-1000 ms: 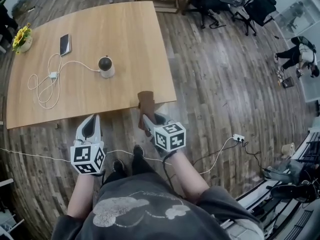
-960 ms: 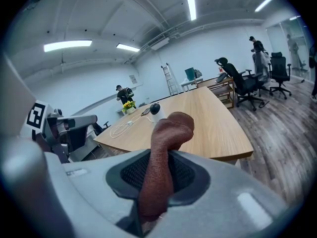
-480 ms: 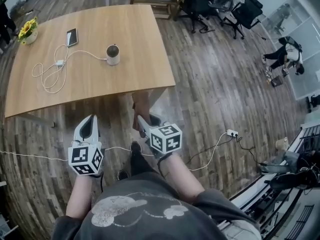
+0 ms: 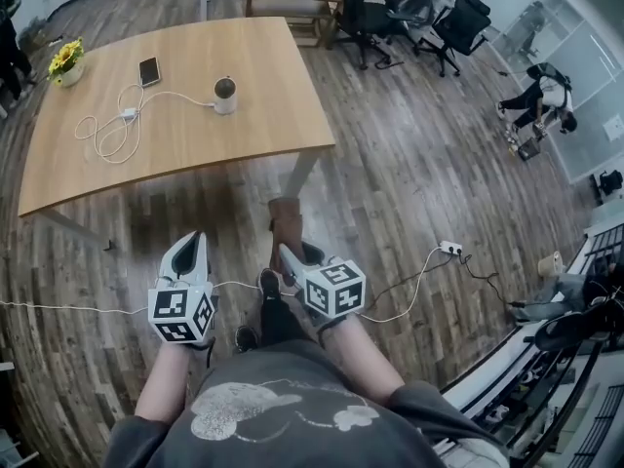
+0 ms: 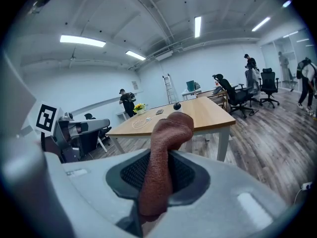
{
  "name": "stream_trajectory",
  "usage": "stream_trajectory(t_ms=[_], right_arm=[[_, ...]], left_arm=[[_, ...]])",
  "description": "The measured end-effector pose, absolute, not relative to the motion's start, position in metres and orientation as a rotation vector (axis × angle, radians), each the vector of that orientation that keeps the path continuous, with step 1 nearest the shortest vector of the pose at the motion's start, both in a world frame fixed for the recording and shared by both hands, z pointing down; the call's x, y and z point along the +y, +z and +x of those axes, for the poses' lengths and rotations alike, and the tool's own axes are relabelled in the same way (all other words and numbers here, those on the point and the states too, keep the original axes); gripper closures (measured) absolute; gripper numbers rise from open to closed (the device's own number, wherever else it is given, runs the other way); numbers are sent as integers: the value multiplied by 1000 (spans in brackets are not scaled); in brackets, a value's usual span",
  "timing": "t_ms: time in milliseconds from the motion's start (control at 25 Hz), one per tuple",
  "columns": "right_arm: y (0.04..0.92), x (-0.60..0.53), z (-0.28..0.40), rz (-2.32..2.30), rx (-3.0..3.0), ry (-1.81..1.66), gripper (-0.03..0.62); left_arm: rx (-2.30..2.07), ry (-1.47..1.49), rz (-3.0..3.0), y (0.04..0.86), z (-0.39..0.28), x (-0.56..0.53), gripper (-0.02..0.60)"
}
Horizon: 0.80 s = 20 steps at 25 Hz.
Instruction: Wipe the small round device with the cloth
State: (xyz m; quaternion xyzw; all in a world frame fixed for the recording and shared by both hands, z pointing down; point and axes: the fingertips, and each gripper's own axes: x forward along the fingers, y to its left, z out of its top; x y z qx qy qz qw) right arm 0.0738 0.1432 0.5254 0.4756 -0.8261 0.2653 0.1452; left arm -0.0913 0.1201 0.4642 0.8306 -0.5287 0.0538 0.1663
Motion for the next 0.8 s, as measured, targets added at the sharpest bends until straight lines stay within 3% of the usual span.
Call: stream_trajectory(t_ms=[800], right_arm=[[510, 193, 70, 1383, -2392, 722, 517]], left_arm=[[-1548, 125, 2319, 463, -111, 174, 563]])
